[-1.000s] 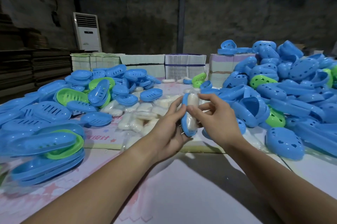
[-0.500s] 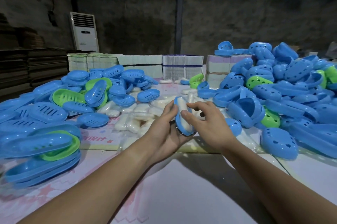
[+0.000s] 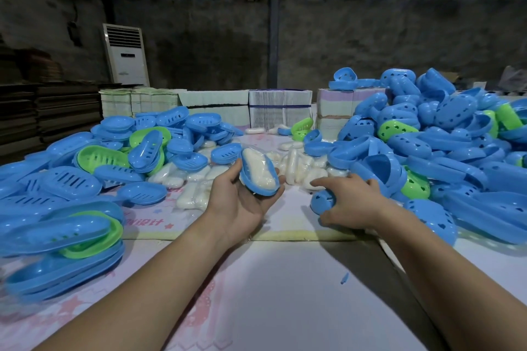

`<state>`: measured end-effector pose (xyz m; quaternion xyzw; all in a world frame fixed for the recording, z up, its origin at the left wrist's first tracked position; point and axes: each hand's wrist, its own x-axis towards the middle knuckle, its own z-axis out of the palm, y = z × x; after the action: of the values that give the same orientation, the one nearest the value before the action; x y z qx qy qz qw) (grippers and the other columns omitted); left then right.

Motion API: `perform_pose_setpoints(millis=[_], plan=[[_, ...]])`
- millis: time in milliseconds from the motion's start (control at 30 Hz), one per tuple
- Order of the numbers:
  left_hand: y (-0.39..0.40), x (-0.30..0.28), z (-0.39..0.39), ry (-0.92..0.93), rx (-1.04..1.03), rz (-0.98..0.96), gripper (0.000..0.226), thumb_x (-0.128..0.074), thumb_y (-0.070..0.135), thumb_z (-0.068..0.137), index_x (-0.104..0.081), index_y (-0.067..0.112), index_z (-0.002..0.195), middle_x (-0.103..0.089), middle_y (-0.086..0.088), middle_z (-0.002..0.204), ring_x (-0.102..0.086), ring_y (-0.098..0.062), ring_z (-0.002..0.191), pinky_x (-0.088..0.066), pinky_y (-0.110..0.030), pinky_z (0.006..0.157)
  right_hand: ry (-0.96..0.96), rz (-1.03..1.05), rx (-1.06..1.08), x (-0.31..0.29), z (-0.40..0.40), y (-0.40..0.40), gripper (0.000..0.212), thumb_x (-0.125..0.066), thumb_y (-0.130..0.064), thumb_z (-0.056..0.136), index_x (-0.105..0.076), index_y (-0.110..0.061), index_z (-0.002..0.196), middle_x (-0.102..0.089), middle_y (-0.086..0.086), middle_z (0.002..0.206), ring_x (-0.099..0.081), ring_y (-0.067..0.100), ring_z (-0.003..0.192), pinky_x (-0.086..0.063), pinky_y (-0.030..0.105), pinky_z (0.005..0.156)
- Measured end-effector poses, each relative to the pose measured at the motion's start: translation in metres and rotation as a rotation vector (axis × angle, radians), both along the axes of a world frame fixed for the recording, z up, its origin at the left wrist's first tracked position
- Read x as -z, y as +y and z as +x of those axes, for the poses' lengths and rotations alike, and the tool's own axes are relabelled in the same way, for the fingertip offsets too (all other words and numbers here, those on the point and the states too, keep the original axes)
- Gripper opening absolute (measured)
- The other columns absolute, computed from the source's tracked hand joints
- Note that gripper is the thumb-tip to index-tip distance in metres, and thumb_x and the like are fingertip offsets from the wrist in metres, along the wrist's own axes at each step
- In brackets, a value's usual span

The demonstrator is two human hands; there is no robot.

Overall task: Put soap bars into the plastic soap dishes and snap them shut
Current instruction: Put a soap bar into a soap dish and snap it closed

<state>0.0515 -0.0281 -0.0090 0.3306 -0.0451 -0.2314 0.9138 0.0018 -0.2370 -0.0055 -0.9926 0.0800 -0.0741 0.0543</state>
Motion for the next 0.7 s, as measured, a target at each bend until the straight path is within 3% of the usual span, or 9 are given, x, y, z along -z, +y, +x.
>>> perform_pose_setpoints(millis=[167, 300, 400, 467, 567, 633, 700], plan=[[0.0, 0.002, 0.0, -0.002, 0.017, 0.027, 0.047, -0.049, 0.04, 0.103, -0.065, 0.002, 0.125, -0.069, -0.024, 0.122, -0.064, -0.04, 0.117, -0.054, -0.048, 0.09, -0.007, -0.015, 0.091, 0.001, 0.003, -0.007, 0.075, -0.061, -0.045, 0.073, -0.034, -0.048, 0.143, -0.058, -0.008, 0.129, -0.039, 0.024, 0.13, -0.023, 0.048, 0.099], [0.001, 0.002, -0.001, -0.022, 0.036, 0.09, 0.048, -0.046, 0.045, 0.101, -0.073, 0.007, 0.109, -0.07, -0.019, 0.114, -0.065, -0.033, 0.104, -0.054, -0.04, 0.076, -0.052, 0.004, 0.135, -0.002, 0.002, -0.006, 0.077, -0.066, -0.049, 0.069, -0.04, -0.045, 0.141, -0.06, -0.005, 0.124, -0.043, 0.027, 0.128, -0.026, 0.048, 0.099], [0.002, 0.0, -0.003, -0.026, 0.074, 0.122, 0.051, -0.044, 0.048, 0.101, -0.071, 0.008, 0.116, -0.069, -0.018, 0.117, -0.066, -0.029, 0.097, -0.055, -0.032, 0.063, -0.21, 0.078, 0.156, -0.007, 0.0, -0.005, 0.078, -0.07, -0.055, 0.068, -0.043, -0.043, 0.14, -0.055, -0.002, 0.132, -0.046, 0.028, 0.126, -0.034, 0.047, 0.101], [0.001, 0.0, -0.003, -0.041, 0.102, 0.152, 0.053, -0.042, 0.049, 0.101, -0.07, 0.007, 0.12, -0.069, -0.019, 0.121, -0.067, -0.027, 0.091, -0.056, -0.03, 0.06, -0.35, 0.281, 0.121, -0.011, -0.002, -0.001, 0.073, -0.074, -0.049, 0.069, -0.049, -0.041, 0.136, -0.058, -0.006, 0.121, -0.054, 0.021, 0.113, -0.044, 0.039, 0.092], [-0.001, 0.002, -0.004, -0.07, 0.163, 0.193, 0.054, -0.043, 0.048, 0.101, -0.071, 0.004, 0.116, -0.07, -0.022, 0.122, -0.068, -0.029, 0.084, -0.058, -0.031, 0.061, -0.396, 0.92, -0.001, -0.013, -0.005, 0.012, 0.055, -0.08, -0.036, 0.073, -0.06, -0.037, 0.124, -0.065, -0.008, 0.1, -0.066, 0.012, 0.084, -0.049, 0.025, 0.068], [-0.002, 0.004, -0.006, -0.079, 0.222, 0.202, 0.054, -0.044, 0.047, 0.101, -0.072, 0.002, 0.115, -0.07, -0.023, 0.115, -0.068, -0.031, 0.081, -0.057, -0.033, 0.062, -0.374, 1.287, -0.07, -0.014, -0.005, 0.021, 0.043, -0.078, -0.027, 0.077, -0.066, -0.03, 0.119, -0.073, 0.003, 0.103, -0.069, 0.018, 0.082, -0.051, 0.028, 0.07], [-0.003, 0.005, -0.006, -0.103, 0.269, 0.223, 0.054, -0.046, 0.046, 0.099, -0.071, 0.002, 0.119, -0.069, -0.024, 0.114, -0.068, -0.032, 0.083, -0.054, -0.037, 0.069, -0.418, 1.38, -0.096, -0.014, -0.005, 0.025, 0.034, -0.075, -0.021, 0.081, -0.07, -0.029, 0.114, -0.074, 0.003, 0.098, -0.058, 0.02, 0.08, -0.045, 0.03, 0.068]])
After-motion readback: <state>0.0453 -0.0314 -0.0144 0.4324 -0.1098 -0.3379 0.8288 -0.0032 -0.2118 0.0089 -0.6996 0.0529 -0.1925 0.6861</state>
